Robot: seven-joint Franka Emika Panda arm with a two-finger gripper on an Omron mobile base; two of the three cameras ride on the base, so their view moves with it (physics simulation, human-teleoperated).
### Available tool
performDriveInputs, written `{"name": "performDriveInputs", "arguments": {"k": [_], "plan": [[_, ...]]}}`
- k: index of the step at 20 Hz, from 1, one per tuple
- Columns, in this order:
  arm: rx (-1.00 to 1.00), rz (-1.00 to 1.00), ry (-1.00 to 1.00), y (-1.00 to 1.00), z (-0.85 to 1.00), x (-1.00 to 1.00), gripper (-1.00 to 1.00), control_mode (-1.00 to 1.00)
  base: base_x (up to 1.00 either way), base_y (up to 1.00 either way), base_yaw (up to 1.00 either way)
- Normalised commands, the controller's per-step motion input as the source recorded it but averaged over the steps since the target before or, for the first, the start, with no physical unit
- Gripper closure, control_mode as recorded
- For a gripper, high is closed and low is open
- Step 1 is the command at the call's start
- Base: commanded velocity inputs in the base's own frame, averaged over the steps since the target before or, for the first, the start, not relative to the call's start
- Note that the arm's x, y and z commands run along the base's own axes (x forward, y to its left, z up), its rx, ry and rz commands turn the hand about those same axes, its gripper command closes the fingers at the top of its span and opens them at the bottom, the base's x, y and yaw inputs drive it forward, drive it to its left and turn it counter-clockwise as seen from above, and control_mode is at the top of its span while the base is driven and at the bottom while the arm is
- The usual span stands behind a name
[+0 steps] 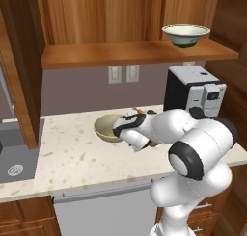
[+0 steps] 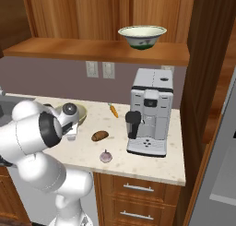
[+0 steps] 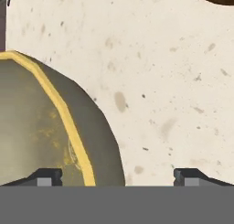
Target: Pick both bowls and place them on the counter. Then place the potato in one bowl and place the garlic in the other bowl.
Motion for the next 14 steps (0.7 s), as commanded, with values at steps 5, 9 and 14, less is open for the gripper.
{"name": "performDriveInputs", "arguments": {"k": [5, 9, 14], "plan": [[0.00, 0.00, -0.08, -0.01, 0.41, -0.10, -1.00, -1.00, 0.00, 0.00, 0.00], [0.00, -0.02, -0.12, -0.11, 0.45, -0.34, -1.00, -1.00, 0.00, 0.00, 0.00], [0.00, -0.04, -0.04, -0.13, 0.45, -0.35, -1.00, -1.00, 0.00, 0.00, 0.00]]}}
